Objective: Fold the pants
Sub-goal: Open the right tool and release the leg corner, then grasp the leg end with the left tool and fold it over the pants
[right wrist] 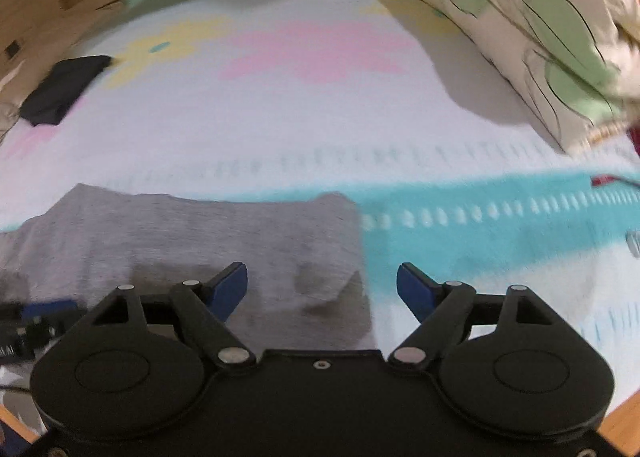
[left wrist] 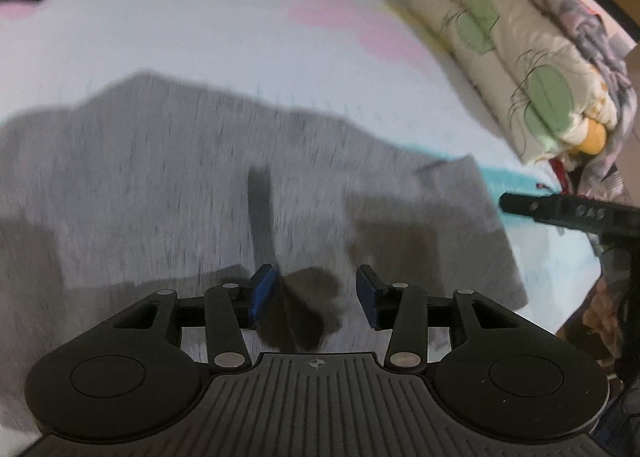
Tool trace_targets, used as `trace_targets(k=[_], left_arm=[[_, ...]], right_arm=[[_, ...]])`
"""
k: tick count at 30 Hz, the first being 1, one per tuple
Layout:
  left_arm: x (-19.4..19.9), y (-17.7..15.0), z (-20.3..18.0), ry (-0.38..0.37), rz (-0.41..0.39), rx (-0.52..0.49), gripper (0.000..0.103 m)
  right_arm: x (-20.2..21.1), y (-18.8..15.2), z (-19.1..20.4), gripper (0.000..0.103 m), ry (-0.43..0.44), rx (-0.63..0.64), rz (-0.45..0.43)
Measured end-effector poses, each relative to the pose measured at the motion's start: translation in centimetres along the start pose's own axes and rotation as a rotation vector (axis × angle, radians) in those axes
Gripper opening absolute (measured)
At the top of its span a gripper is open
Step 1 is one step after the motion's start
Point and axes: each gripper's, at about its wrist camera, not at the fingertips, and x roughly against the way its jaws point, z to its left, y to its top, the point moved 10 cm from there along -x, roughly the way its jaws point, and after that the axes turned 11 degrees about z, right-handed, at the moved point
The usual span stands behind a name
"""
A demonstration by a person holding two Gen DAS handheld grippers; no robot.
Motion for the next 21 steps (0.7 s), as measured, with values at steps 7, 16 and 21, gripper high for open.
trace_targets(k=[7, 16, 21], left_arm=[[-1.7, -0.9, -0.2, -0.091, 0.031, 0.051, 0.053], [-3.1, 1.1, -0.9, -0.226, 0.016, 0.197, 0.025], [-0.8, 1.9, -4.4, -0.229, -0.031, 0.100, 0.015]], right_arm=[[0.5, -0.7, -1.3, 0.083, 0.021, -0.014, -0.004], [1.4, -0.7, -1.5, 0.083, 0.050, -0.023, -0.029], [1.9, -1.2, -3.1, 0.083, 0.031, -0.036, -0.043]])
